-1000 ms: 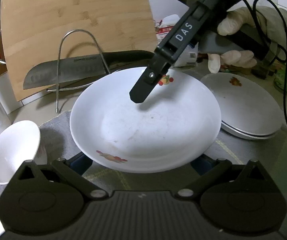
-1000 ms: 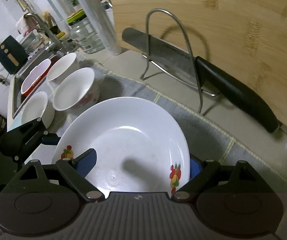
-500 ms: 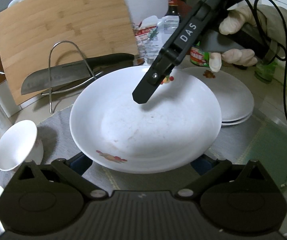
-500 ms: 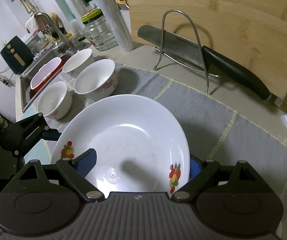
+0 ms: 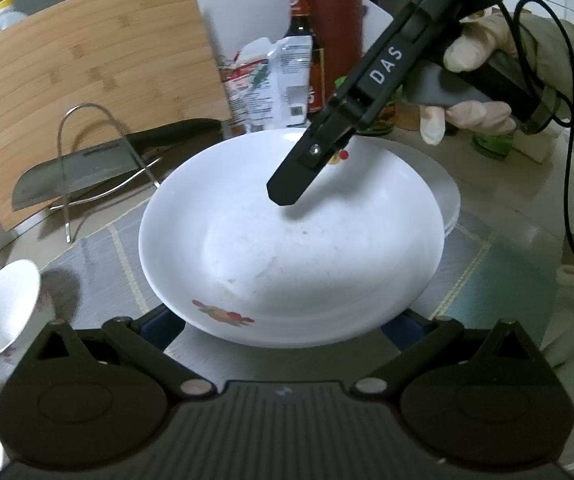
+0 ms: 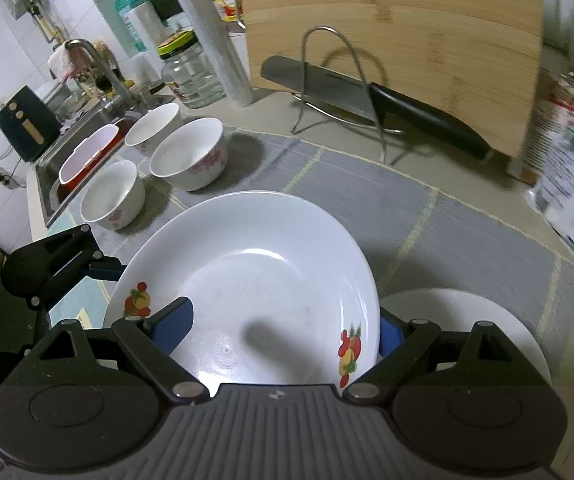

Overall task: Organize plates and bowls
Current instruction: 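Lift the white plate with both tools and carry it over the plate stack, then lower the white plate onto the plate stack with both tools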

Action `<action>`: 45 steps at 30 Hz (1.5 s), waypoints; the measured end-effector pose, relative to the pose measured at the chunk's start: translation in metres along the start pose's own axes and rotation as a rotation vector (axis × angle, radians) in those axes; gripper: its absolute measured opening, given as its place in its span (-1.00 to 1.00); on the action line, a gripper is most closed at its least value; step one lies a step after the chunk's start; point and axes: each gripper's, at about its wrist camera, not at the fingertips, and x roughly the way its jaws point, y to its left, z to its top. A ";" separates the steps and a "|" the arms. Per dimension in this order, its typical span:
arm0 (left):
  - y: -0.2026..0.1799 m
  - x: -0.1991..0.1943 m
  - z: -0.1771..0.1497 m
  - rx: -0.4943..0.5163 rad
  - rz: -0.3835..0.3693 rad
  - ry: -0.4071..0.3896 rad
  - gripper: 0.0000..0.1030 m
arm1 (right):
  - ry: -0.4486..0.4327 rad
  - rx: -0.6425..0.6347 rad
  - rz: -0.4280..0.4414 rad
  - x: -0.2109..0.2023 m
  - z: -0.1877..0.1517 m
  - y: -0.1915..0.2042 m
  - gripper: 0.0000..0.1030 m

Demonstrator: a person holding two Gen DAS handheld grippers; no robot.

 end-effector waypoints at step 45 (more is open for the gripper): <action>-0.057 0.059 0.041 0.105 -0.190 0.043 0.98 | -0.024 0.203 -0.146 -0.041 -0.070 -0.071 0.83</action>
